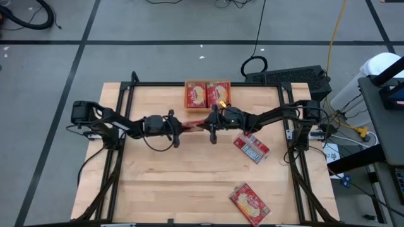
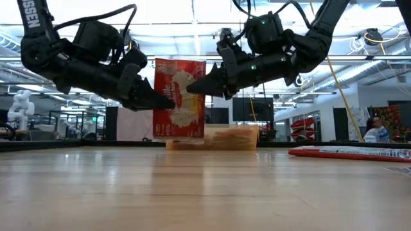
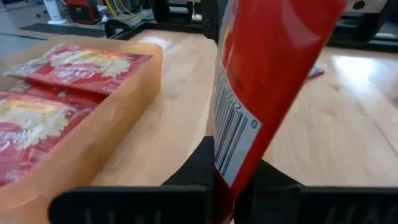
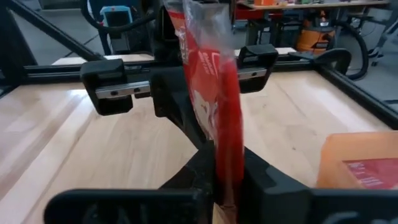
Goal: Sort popcorn bags into baskets
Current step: Put the popcorn pack into the orange bin
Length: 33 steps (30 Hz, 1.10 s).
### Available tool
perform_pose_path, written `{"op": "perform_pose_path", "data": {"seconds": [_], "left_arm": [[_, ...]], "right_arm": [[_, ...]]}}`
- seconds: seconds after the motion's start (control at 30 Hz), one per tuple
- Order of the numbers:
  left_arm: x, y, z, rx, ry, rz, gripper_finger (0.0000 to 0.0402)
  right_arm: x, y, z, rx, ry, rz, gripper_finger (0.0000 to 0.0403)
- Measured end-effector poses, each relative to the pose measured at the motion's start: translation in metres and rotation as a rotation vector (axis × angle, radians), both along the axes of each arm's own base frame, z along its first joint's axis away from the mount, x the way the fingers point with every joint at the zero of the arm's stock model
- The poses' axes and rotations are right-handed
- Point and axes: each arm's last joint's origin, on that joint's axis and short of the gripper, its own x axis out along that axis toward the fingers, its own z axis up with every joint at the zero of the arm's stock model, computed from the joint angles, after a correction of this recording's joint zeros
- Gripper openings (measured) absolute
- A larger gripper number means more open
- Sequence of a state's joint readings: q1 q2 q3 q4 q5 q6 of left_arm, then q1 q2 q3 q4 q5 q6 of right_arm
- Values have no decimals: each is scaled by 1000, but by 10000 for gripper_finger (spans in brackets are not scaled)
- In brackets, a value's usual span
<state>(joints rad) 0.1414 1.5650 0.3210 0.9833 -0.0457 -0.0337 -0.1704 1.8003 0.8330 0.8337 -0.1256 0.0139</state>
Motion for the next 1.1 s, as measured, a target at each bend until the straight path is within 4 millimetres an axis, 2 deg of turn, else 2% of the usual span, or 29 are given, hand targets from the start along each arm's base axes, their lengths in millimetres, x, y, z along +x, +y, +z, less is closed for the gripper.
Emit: {"op": "perform_pose_path", "data": {"seconds": [0.13, 0.23, 0.37, 0.5, 0.6, 0.87, 1.0, 1.1], "left_arm": [[-1, 4, 4, 6, -24, -1, 36], [-4, 11, 13, 25, -60, -12, 38], [-12, 27, 33, 36, -147, -13, 17], [-22, 46, 55, 56, -237, 15, 17], [-22, 61, 74, 73, -257, 18, 28], [0, 98, 122, 113, -61, 58, 18], [2, 116, 123, 52, -14, 115, 25], [5, 126, 111, -32, 8, 154, 31]], "right_arm": [[-5, -2, 14, -32, 7, -37, 49], [-14, -3, 24, -86, 84, -118, 76], [-35, -1, 38, -138, 195, -210, 110], [-62, 5, 47, -160, 251, -275, 128], [-84, 9, 46, -153, 228, -275, 131], [-135, 18, 25, -110, 70, -294, 128], [-150, 20, 18, -118, -11, -302, 128], [-156, 21, 15, -119, -53, -304, 128]]}}
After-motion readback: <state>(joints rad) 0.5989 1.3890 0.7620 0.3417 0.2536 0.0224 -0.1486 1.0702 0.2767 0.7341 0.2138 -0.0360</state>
